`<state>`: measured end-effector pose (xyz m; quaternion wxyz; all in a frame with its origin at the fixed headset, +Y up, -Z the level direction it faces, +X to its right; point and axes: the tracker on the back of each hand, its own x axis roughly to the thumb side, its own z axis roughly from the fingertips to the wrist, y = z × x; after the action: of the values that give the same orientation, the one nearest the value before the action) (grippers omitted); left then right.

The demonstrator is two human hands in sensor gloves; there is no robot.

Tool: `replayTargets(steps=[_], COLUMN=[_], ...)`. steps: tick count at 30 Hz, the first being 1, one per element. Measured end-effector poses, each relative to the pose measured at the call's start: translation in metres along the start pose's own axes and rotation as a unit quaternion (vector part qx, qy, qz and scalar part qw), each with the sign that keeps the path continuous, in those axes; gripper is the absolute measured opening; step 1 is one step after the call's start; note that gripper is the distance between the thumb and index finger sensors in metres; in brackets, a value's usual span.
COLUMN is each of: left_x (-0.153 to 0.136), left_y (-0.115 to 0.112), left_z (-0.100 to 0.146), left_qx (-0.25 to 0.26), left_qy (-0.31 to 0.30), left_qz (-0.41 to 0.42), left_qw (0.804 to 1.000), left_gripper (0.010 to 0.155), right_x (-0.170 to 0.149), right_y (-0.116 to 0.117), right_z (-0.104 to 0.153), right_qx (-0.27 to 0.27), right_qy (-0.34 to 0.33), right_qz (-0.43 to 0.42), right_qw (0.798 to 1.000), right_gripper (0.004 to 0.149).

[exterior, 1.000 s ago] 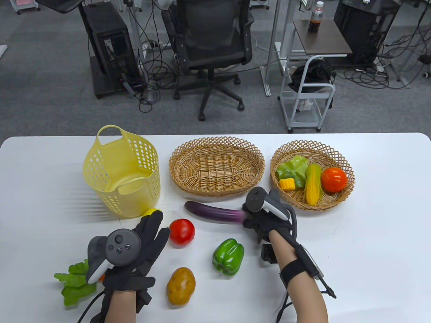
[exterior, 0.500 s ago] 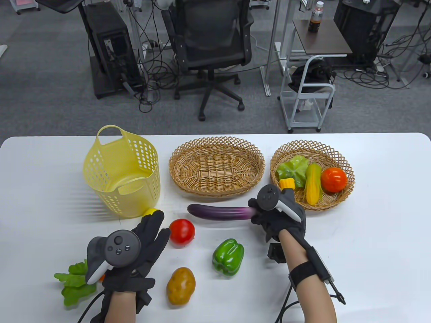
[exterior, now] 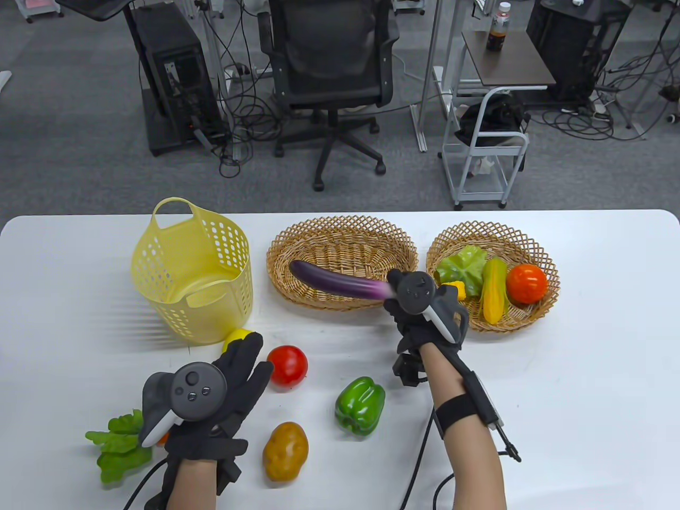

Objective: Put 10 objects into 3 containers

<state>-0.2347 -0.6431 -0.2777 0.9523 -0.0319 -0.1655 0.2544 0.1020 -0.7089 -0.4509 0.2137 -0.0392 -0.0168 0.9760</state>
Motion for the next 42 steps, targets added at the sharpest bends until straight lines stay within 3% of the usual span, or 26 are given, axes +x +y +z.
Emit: replayTargets(steps=[4, 10, 13, 17, 24, 33, 38, 40, 42], left_x=[-0.001, -0.002, -0.002, -0.001, -0.001, -0.001, -0.002, -0.004, -0.008], left_y=[0.001, 0.003, 0.003, 0.002, 0.002, 0.002, 0.004, 0.006, 0.01], left_z=[0.001, 0.002, 0.002, 0.001, 0.001, 0.002, 0.003, 0.004, 0.006], left_qx=[0.004, 0.006, 0.005, 0.005, 0.003, 0.003, 0.005, 0.009, 0.016], left_qy=[0.0, -0.004, -0.004, -0.011, -0.009, -0.009, -0.012, -0.011, -0.013], left_qz=[0.003, 0.01, 0.011, 0.007, 0.004, 0.007, 0.009, 0.011, 0.024], left_qw=[1.0, 1.0, 1.0, 1.0, 1.0, 1.0, 1.0, 1.0, 0.999], left_gripper=[0.071, 0.071, 0.071, 0.071, 0.071, 0.071, 0.071, 0.072, 0.072], right_x=[0.015, 0.019, 0.017, 0.015, 0.0, -0.016, -0.025, -0.026, -0.024], right_y=[0.006, 0.02, 0.016, 0.012, -0.004, -0.032, -0.044, -0.044, -0.041], right_z=[-0.016, -0.031, -0.032, -0.03, -0.021, 0.014, 0.034, 0.043, 0.055], right_qx=[-0.001, 0.045, 0.037, 0.008, -0.006, 0.0, 0.044, 0.104, 0.215], right_qy=[0.029, 0.055, 0.054, 0.048, 0.05, -0.002, -0.005, -0.016, -0.014], right_qz=[0.022, 0.053, 0.019, -0.017, -0.03, 0.008, 0.025, 0.024, 0.032], right_qw=[0.999, 0.996, 0.998, 0.999, 0.998, 1.0, 0.999, 0.994, 0.976], right_gripper=[0.063, 0.063, 0.063, 0.07, 0.07, 0.087, 0.092, 0.093, 0.091])
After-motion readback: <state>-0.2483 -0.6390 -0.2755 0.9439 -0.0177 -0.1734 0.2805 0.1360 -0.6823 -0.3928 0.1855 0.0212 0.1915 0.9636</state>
